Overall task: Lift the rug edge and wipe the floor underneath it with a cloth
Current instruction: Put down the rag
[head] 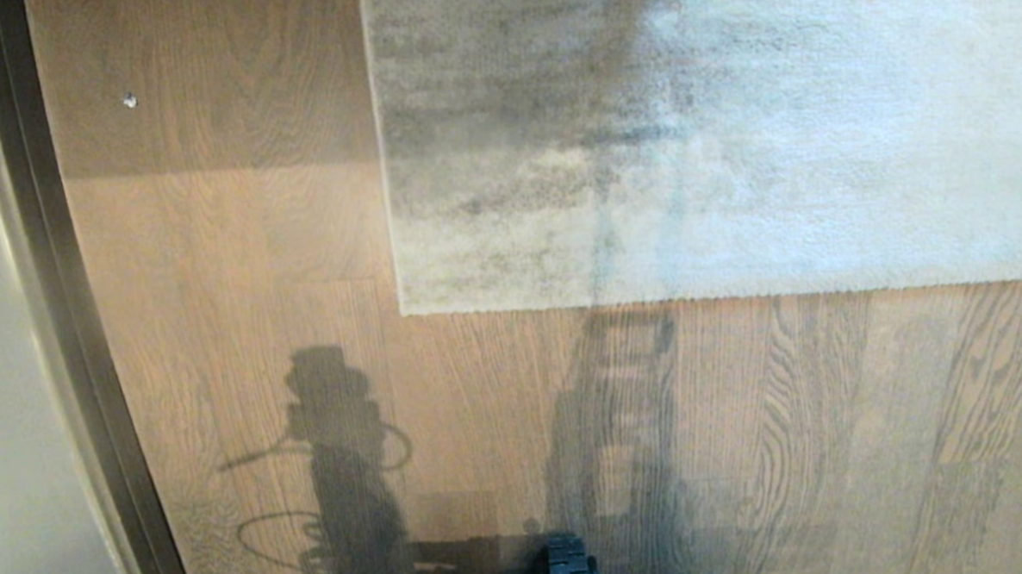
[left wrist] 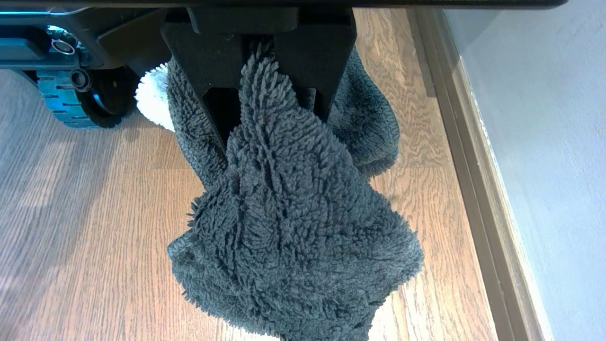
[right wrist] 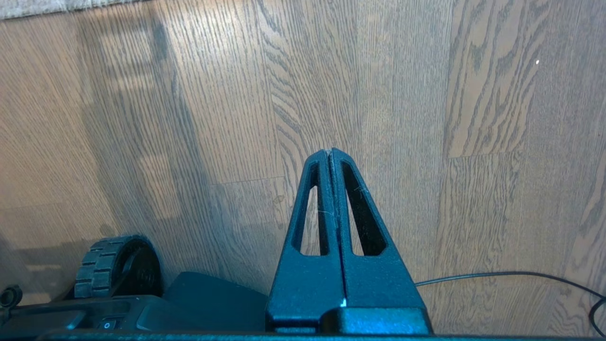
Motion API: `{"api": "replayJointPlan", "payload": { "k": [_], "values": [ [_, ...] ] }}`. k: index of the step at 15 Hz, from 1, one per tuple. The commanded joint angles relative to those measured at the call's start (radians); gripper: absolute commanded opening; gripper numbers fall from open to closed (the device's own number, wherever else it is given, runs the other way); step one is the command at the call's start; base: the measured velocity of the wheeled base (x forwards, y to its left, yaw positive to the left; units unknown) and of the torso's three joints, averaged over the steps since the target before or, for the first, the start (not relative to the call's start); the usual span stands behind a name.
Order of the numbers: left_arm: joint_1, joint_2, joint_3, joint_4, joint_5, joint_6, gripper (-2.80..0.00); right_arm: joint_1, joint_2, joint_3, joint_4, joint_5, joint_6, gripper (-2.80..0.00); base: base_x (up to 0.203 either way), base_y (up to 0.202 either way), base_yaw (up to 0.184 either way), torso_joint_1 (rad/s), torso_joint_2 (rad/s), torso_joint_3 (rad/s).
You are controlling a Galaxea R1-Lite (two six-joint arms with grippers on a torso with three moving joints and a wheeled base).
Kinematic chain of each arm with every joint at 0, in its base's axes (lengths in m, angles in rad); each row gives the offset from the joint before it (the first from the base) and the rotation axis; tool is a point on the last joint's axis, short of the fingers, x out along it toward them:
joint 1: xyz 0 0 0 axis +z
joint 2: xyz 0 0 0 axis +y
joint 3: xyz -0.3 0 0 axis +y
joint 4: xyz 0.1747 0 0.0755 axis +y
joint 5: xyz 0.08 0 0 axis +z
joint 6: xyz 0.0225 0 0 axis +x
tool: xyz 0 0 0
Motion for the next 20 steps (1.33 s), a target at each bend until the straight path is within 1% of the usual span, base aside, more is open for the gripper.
{"api": "replayJointPlan", "payload": {
  "k": [1,6,9,11,13,15,20],
  "values": [
    [0.000,0.000,0.000,0.001,0.000,0.000,-2.80,0.000,0.002,0.000,0.000,-0.001,0.000,-2.80,0.000,0.000,0.000,0.000,0.00,0.000],
    [0.001,0.008,-0.040,0.003,-0.011,-0.001,-2.80,0.000,0.002,0.000,0.000,-0.001,0.000,-2.80,0.000,0.000,0.000,0.000,0.00,0.000],
    [-0.002,0.143,-0.124,0.001,-0.013,-0.001,-2.80,0.000,0.002,0.000,0.000,0.001,0.000,-2.80,0.000,0.000,0.000,0.000,0.00,0.000],
    [-0.026,0.257,-0.174,-0.037,-0.010,-0.001,-2.80,0.000,0.002,0.000,0.000,0.000,0.000,-2.80,0.000,0.000,0.000,0.000,0.00,0.000],
    [-0.043,0.389,-0.190,-0.149,-0.002,-0.001,-2.80,0.000,0.002,0.000,0.000,0.001,0.000,-2.80,0.000,0.000,0.000,0.000,0.00,0.000],
    [-0.048,0.530,-0.195,-0.287,0.002,-0.001,-2.80,0.000,0.002,0.000,0.000,-0.001,0.000,-2.80,0.000,0.000,0.000,0.000,0.00,0.000],
    [-0.046,0.889,-0.190,-0.650,0.005,-0.026,-2.80,0.000,0.002,0.000,0.000,-0.001,0.000,-2.80,0.000,0.000,0.000,0.000,0.00,0.000]
  ]
}}
